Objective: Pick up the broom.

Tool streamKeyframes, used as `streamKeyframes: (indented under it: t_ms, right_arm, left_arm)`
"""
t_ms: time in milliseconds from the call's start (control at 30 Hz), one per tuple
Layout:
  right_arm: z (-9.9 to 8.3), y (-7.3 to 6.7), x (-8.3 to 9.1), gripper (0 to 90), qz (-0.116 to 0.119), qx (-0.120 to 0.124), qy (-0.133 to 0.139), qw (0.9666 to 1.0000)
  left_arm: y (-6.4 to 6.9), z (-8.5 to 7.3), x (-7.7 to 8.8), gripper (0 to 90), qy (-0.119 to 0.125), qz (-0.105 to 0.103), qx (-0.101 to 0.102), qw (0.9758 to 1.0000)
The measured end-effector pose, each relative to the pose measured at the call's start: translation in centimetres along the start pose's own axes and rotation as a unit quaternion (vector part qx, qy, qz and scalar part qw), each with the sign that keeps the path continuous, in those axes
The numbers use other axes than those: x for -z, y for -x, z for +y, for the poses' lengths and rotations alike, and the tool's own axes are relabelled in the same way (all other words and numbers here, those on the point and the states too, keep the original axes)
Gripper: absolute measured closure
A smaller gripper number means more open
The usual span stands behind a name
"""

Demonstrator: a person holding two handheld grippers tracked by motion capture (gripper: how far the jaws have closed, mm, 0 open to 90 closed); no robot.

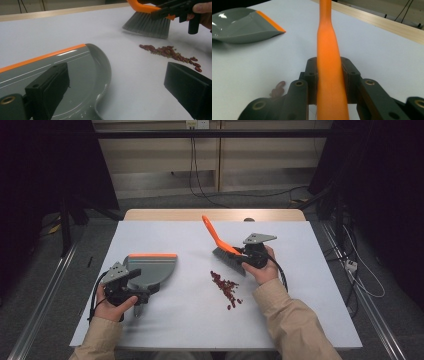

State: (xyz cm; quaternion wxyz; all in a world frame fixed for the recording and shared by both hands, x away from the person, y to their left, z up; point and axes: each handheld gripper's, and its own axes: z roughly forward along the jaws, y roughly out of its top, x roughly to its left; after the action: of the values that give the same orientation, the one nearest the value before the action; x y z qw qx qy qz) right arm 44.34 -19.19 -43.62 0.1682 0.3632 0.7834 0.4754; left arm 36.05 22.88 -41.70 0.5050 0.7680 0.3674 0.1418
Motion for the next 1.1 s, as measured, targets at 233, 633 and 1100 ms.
streamKeyframes:
  t_ms: [233,633,1100]
  right_arm:
    - [0.0,-1.3,-0.3,71.0,0.033,0.058,-0.013,0.9977]
    - [-0.2,-2.9,0.6,71.0,0.091,0.098,-0.037,0.9903]
    - [-0.8,-4.2,1.8,70.9,0.118,0.116,-0.040,0.9854]
  left_arm:
    - [0.1,0.0,-0.1,5.8,0.001,0.000,0.000,1.0000]
    - [0.1,0.0,-0.1,5.8,0.001,-0.001,-0.001,1.0000]
    - [0.3,0.0,-0.1,5.8,-0.001,-0.001,-0.001,1.0000]
